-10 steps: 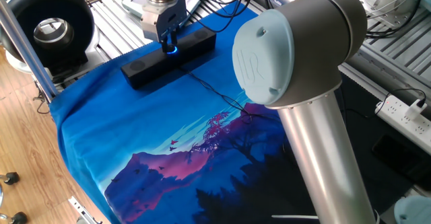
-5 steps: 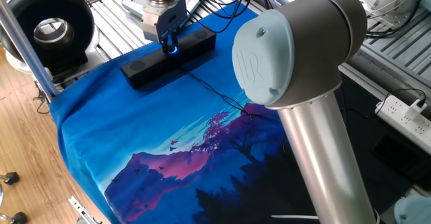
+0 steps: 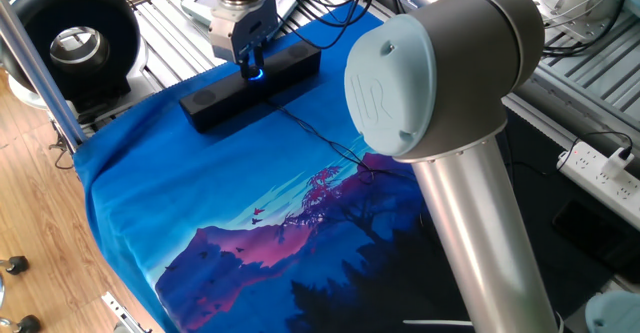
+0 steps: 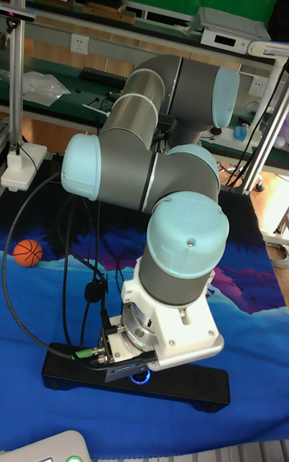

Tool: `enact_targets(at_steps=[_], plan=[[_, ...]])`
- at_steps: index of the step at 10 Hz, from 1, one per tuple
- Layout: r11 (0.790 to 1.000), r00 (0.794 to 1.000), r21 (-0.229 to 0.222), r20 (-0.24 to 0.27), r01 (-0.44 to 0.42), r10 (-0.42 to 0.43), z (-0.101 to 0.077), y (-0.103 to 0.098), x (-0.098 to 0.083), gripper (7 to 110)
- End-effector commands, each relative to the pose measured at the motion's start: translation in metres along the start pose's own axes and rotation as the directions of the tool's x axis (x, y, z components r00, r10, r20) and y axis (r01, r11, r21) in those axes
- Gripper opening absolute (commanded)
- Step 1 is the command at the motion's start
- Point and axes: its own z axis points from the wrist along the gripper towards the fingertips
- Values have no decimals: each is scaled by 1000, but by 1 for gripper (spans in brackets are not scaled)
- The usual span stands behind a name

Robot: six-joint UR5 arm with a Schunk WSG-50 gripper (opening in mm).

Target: Turn the knob to increase the volume of the speaker

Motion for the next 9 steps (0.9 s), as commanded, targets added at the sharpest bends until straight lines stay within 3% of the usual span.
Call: enact_targets(at_steps=[1, 4, 5, 9], plan=[[1000, 1000, -10, 6, -7, 7, 1, 3, -1, 44], [1000, 1000, -3, -1, -18, 18, 1, 2, 1, 44], [1000, 1000, -3, -1, -19, 19, 1, 2, 1, 22], [1000, 1000, -3, -2, -24, 24, 2, 2, 2, 22]])
